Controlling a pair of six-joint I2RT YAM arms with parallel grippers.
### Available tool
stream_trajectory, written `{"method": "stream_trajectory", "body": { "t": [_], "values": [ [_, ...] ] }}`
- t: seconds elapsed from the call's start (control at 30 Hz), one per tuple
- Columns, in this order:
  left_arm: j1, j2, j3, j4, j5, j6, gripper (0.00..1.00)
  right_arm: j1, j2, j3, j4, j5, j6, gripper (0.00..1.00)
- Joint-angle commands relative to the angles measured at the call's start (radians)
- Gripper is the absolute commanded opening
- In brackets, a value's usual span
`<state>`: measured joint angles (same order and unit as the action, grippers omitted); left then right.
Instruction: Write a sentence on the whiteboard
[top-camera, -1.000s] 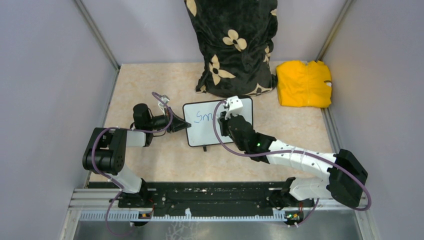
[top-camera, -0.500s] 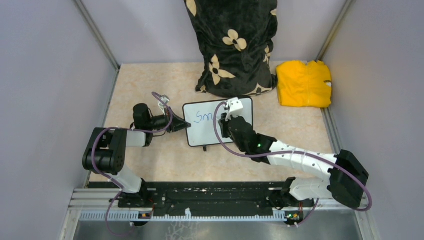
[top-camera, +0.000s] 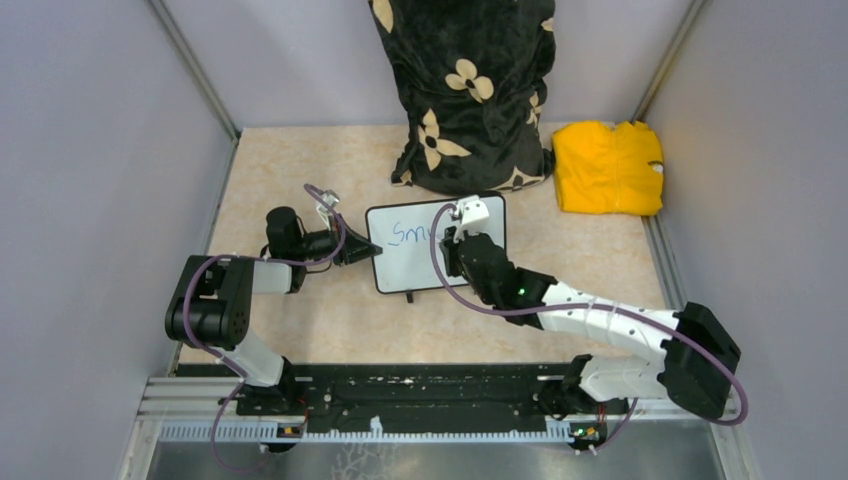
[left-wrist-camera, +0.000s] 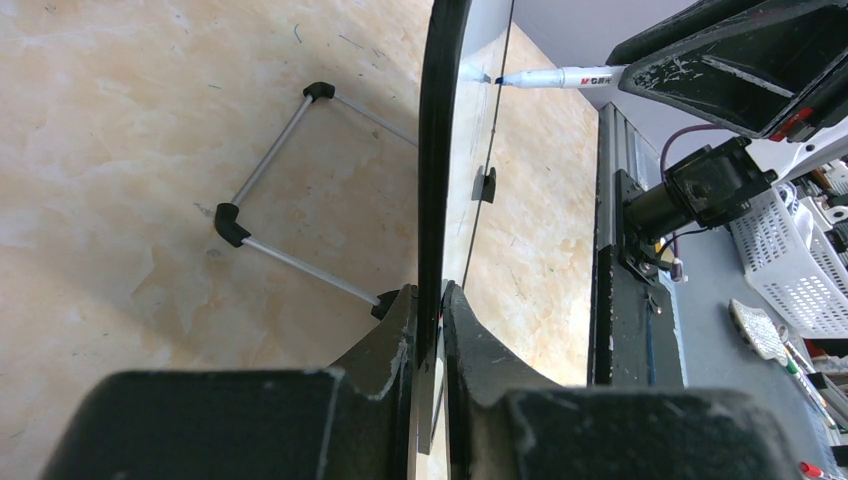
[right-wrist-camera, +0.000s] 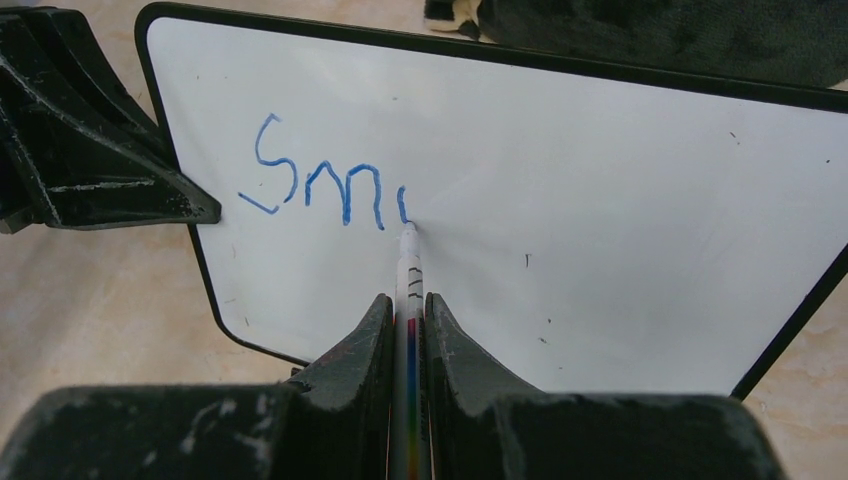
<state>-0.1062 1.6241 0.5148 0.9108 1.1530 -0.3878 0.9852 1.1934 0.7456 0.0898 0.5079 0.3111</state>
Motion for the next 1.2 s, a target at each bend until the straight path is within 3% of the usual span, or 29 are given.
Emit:
{"method": "stream_trajectory", "body": {
  "t": [0.0, 0.23, 1.17],
  "values": [
    [-0.009, -0.003, 0.014, -0.034, -0.022, 0.041, 0.0, -0.007, -0.072, 0.001, 0.016, 0.009, -0.001, 0.0],
    [-0.009, -0.005, 0.013, -0.036, -0.022, 0.044, 0.0, -0.009, -0.107, 0.029, 0.022, 0.015, -0.017, 0.0],
    [-0.01, -0.002, 0.014, -0.039, -0.022, 0.047, 0.0, -0.063, 0.011, 0.101, 0.135, 0.015, -0.01, 0.0]
  ]
}}
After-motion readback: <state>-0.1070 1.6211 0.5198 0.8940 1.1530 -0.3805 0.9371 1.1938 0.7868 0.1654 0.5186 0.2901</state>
